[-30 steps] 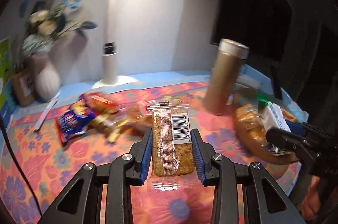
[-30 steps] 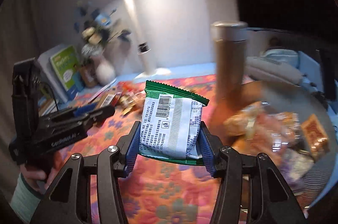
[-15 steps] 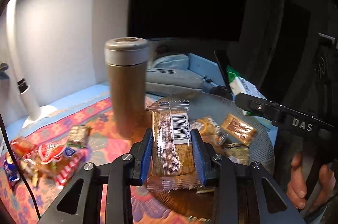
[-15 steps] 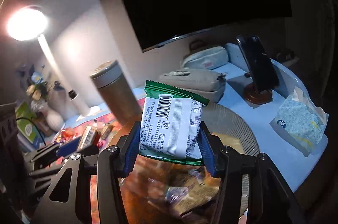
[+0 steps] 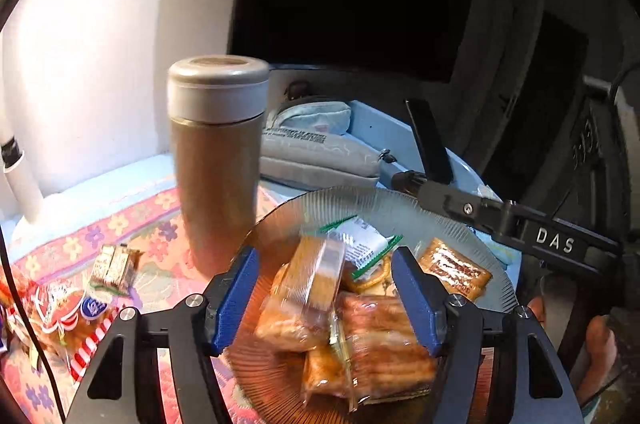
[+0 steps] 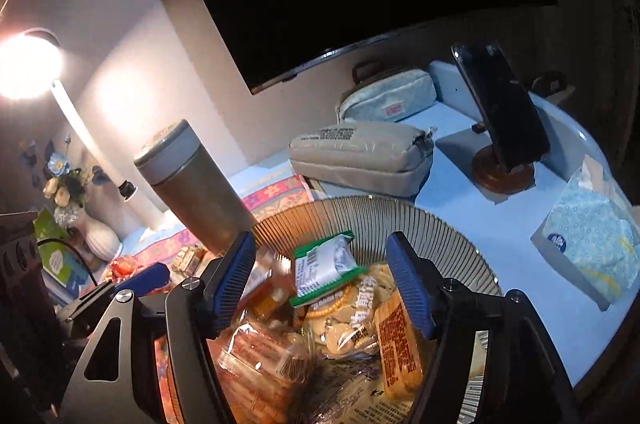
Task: Organize snacks
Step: 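Carry both packs to the amber glass plate and release them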
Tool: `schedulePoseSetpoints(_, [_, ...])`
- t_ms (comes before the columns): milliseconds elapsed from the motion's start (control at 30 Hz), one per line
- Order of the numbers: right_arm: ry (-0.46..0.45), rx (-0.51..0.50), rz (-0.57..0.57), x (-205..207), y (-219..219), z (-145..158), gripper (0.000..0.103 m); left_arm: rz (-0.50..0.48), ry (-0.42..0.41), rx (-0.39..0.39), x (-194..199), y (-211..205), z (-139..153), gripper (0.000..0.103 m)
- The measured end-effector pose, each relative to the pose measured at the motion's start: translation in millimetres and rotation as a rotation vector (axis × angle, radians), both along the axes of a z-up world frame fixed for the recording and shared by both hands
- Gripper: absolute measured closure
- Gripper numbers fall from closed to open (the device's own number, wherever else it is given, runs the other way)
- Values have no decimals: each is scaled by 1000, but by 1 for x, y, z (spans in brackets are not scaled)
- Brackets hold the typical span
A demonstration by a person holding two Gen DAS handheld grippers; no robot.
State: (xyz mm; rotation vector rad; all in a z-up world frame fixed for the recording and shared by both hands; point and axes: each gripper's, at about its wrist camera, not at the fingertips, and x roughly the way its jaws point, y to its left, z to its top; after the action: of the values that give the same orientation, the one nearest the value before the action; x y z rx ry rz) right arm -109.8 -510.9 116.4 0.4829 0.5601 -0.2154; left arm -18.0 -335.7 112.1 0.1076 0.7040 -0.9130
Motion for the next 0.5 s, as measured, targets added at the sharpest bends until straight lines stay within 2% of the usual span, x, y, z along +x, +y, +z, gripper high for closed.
schedulePoseSetpoints(100, [-2,28,6,-2,1,-3,36,15,15,-3,5,10,-1,37])
schedulePoseSetpoints(267, [0,20,21,-5,12,0,36,44,19,-10,7,31,2,37])
schedulePoseSetpoints(500, [12,-53,78,-6,49,11,36,70,-17,-14,-3,68,11,37])
